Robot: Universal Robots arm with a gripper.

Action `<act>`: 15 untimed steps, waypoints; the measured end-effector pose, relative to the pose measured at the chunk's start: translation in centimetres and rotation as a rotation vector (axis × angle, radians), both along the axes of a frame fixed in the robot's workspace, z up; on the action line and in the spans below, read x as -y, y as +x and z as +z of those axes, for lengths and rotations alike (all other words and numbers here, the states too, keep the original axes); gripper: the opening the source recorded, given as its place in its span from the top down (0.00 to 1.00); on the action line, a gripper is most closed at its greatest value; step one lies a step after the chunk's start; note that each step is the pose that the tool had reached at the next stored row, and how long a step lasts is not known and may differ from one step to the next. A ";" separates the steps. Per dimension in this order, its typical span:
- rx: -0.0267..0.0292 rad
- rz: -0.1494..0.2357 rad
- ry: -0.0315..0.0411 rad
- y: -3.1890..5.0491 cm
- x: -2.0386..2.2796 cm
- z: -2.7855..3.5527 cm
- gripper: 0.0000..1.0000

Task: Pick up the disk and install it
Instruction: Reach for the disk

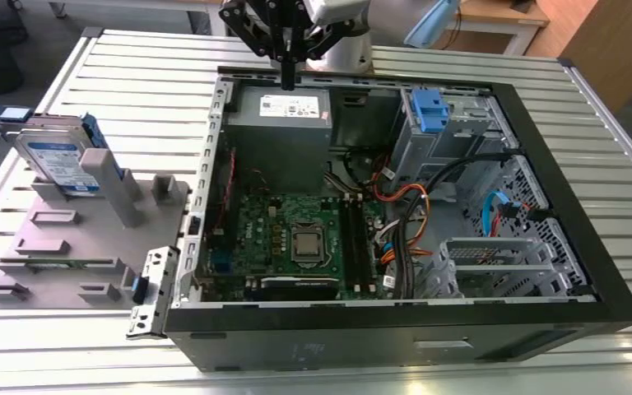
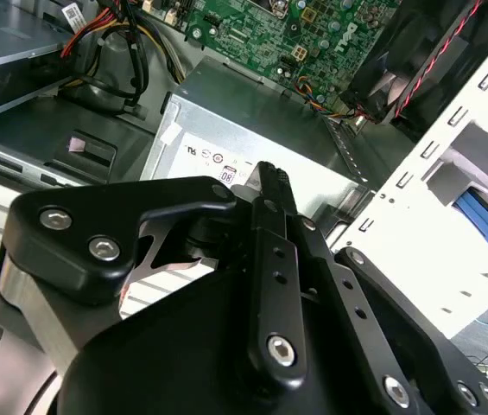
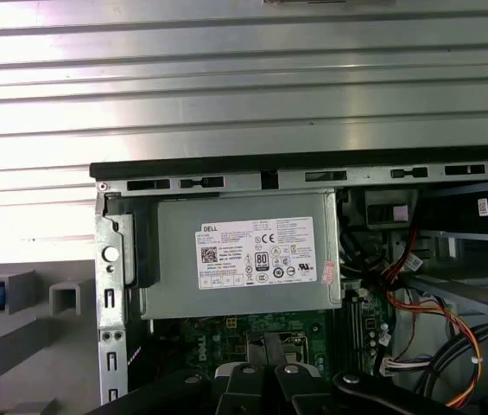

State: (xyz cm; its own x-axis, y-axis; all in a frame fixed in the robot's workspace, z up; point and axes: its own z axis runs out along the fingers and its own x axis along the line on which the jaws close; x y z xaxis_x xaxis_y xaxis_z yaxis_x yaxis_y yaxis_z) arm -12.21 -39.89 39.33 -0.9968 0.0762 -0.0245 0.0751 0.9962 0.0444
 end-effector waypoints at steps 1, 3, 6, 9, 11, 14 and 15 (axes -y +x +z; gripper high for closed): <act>0.0000 0.000 0.0000 -0.04 0.00 0.00 0.89; 0.0000 0.000 0.0001 -0.13 0.00 0.00 0.89; 0.0000 0.000 0.0000 -0.38 0.00 0.00 0.89; 0.0000 0.000 0.0000 -0.71 0.00 0.00 0.89; 0.0000 0.000 0.0000 -0.96 0.00 -0.01 0.89; 0.0000 0.000 0.0000 -1.41 0.00 -0.01 0.89; 0.0000 0.000 0.0000 -1.54 0.00 -0.01 0.89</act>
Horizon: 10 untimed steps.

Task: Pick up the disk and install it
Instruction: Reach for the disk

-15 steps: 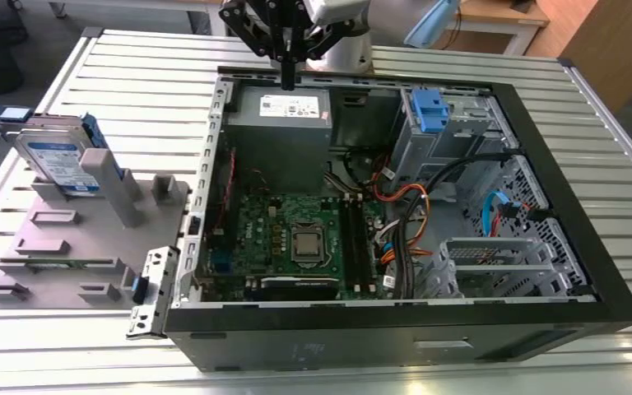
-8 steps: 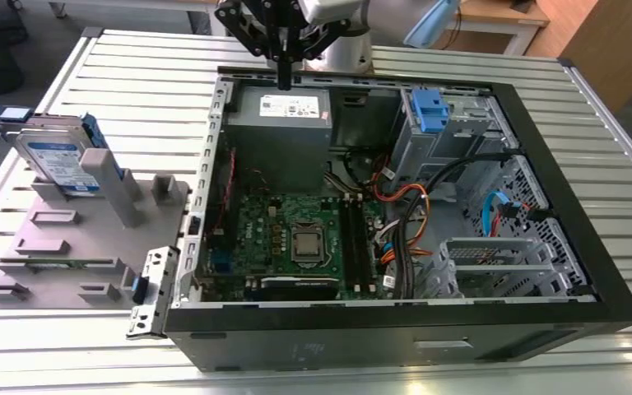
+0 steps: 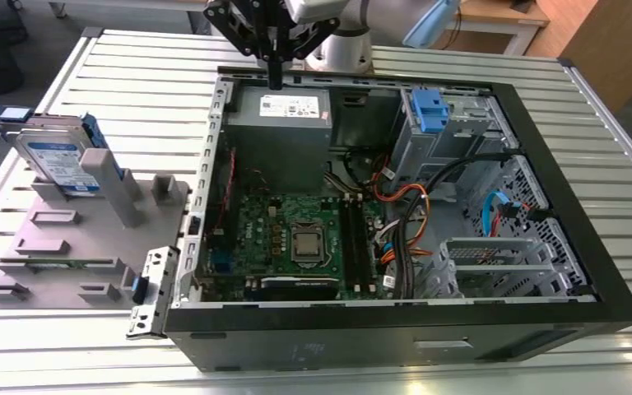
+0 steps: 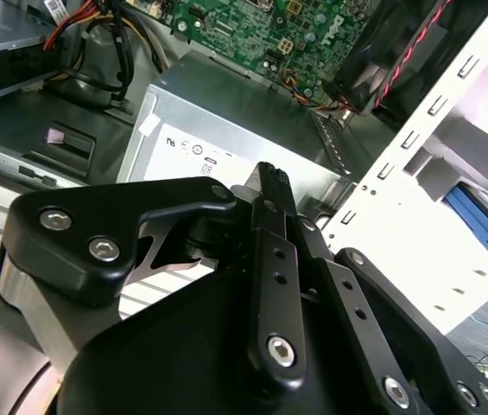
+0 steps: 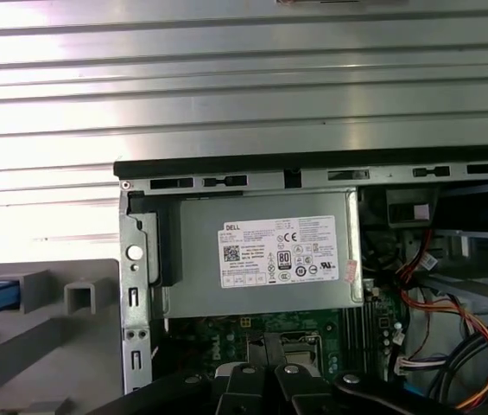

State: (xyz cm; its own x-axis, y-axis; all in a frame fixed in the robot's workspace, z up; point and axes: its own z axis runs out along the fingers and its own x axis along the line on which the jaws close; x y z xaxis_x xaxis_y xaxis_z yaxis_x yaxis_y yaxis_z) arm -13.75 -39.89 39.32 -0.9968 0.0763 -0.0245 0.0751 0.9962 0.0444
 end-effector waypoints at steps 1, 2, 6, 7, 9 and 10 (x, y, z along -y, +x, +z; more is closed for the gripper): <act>0.0000 0.000 0.0000 -0.13 0.00 0.00 0.89; 0.0000 0.000 -0.0001 -0.26 0.00 0.00 0.89; -0.0001 0.000 -0.0001 -0.52 -0.01 0.00 0.89; 0.0000 0.000 0.0000 -0.52 0.00 0.00 0.89; -0.0001 0.000 0.0000 -0.54 0.00 0.00 0.89; -0.0001 0.000 0.0000 -0.54 0.00 0.00 0.89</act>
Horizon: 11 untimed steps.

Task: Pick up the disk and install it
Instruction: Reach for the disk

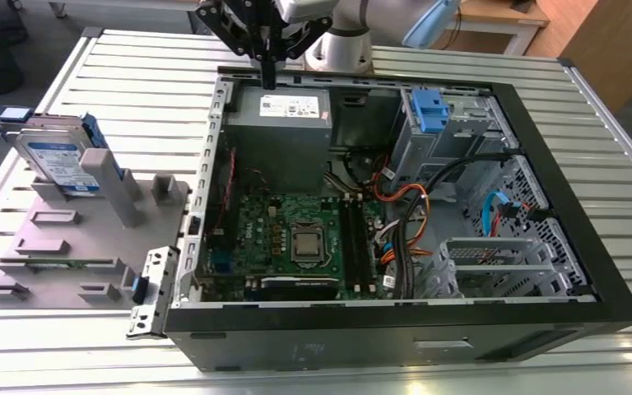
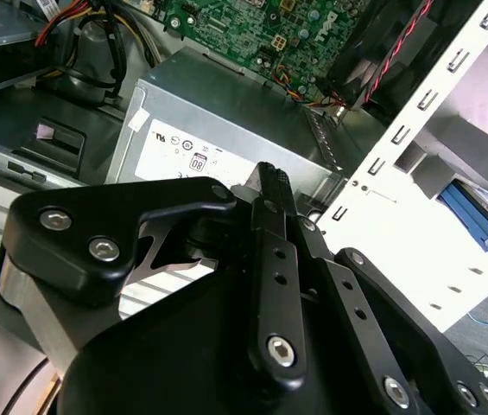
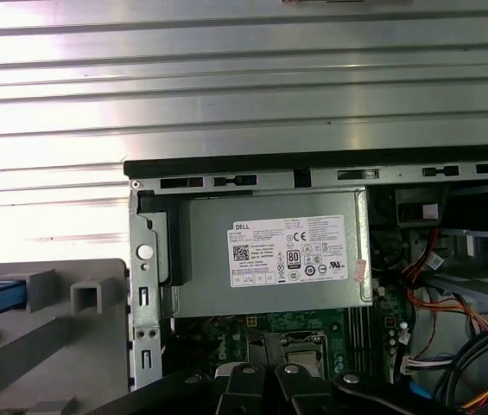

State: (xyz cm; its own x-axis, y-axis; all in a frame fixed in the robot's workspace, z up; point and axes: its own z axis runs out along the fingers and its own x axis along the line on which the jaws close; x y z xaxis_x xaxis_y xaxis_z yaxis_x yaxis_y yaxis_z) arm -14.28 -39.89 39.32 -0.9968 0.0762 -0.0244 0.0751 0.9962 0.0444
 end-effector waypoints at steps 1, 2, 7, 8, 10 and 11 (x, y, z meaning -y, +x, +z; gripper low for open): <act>0.0000 0.000 0.0000 0.00 0.00 0.00 0.89; 0.0000 0.000 0.0000 0.00 0.00 0.00 0.89; 0.0001 0.000 0.0000 -0.12 0.00 0.00 0.89; 0.0000 0.000 0.0000 -0.20 0.01 0.00 0.89; 0.0000 0.000 0.0000 -0.37 0.00 0.00 0.89; 0.0000 0.000 0.0000 -0.47 0.00 0.00 0.89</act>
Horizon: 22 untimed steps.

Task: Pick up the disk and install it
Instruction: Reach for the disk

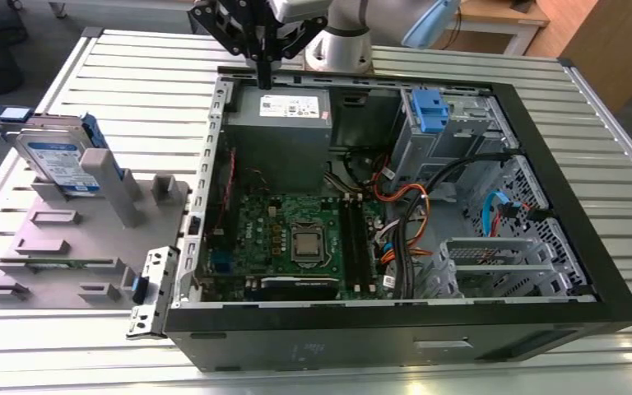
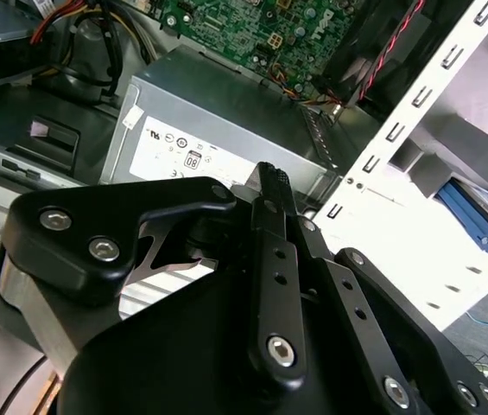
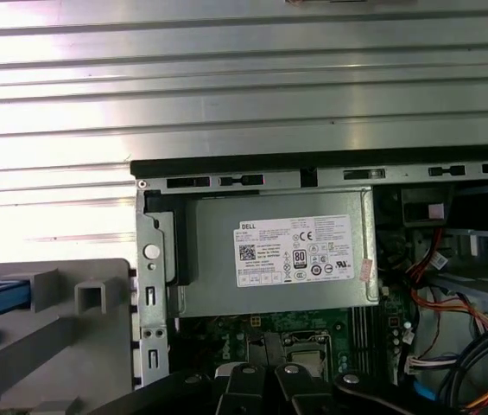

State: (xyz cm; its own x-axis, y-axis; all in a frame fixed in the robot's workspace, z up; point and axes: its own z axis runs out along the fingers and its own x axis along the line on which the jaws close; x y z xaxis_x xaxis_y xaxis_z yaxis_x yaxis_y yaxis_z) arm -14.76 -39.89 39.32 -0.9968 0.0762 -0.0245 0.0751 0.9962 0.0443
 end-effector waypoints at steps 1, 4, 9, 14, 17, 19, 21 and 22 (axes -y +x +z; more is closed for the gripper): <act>0.0000 0.000 0.0000 -0.10 0.00 0.00 0.89; 0.0000 0.000 0.0000 -0.42 0.00 0.00 0.89; 0.0000 0.000 0.0000 -0.73 0.00 0.00 0.89; 0.0000 0.000 0.0000 -0.87 0.00 0.00 0.89; 0.0000 0.000 0.0000 -1.03 0.00 -0.01 0.89; 0.0000 0.000 0.0000 -1.16 0.00 -0.01 0.89; 0.0000 0.000 0.0000 -1.32 0.00 -0.01 0.89; 0.0000 0.000 0.0000 -1.42 0.00 -0.02 0.89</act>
State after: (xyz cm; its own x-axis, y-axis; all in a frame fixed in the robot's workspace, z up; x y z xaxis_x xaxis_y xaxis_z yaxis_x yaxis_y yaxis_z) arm -16.17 -39.89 39.30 -0.9968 0.0762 -0.0245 0.0751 0.9962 0.0444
